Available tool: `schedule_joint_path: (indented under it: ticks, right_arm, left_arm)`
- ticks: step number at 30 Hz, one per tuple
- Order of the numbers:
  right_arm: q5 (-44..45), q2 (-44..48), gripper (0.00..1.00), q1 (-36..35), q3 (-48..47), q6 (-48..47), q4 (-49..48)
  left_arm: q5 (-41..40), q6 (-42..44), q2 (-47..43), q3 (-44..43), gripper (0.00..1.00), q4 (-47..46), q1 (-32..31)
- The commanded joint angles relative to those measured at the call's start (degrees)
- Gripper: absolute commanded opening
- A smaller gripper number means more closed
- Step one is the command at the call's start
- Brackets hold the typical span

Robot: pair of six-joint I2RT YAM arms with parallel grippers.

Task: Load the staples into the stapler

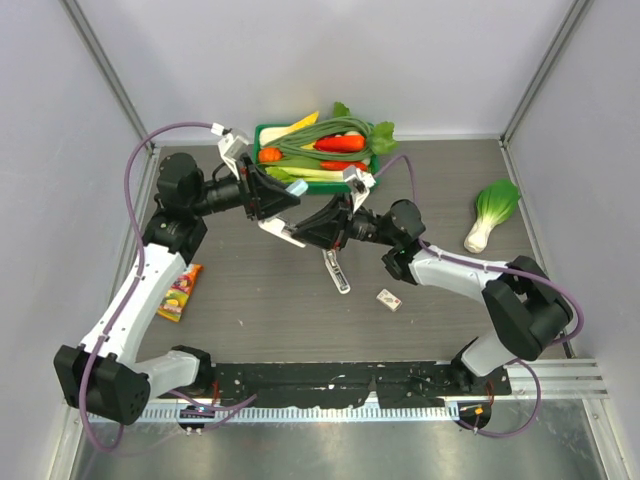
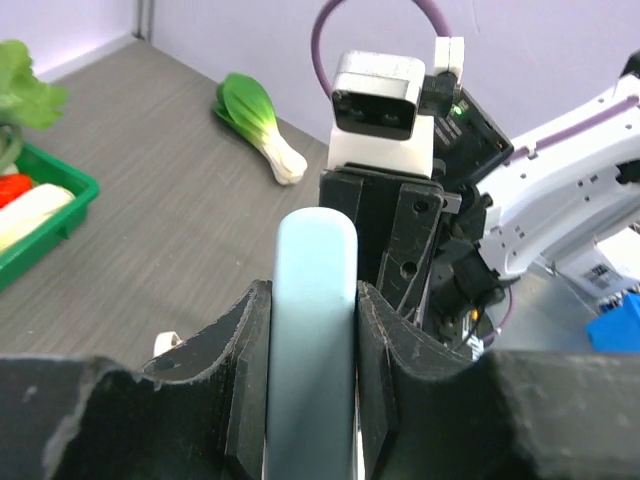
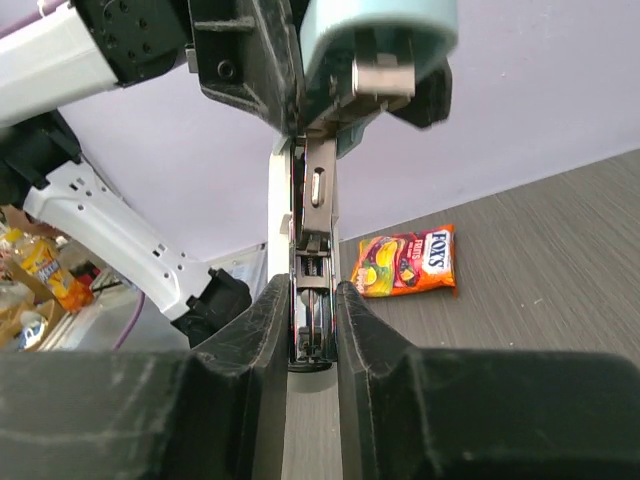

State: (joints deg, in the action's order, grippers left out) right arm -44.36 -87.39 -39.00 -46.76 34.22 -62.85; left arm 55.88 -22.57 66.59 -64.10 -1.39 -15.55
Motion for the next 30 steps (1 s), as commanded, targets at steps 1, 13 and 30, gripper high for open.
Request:
schedule_joint_path:
  ticks: [1,13,30]
  right_arm:
    - [3.5,2.5,0.01,3.3,0.2,3.6,-3.3]
    - [2.9,7.1,0.01,4.2,-8.6,-18.8,30.9]
    - [8.2,9.5,0.01,5.7,-3.1,-15.4,26.6]
  left_arm:
    - [-10.3,-0.3,-0.6,-0.2,0.01,-8.3,3.8]
    - [-4.5,3.8,-1.3,1.0,0.22,-3.6,3.0]
    - [-15.6,-3.0,-3.1,-0.9,0.0,-8.5,8.1]
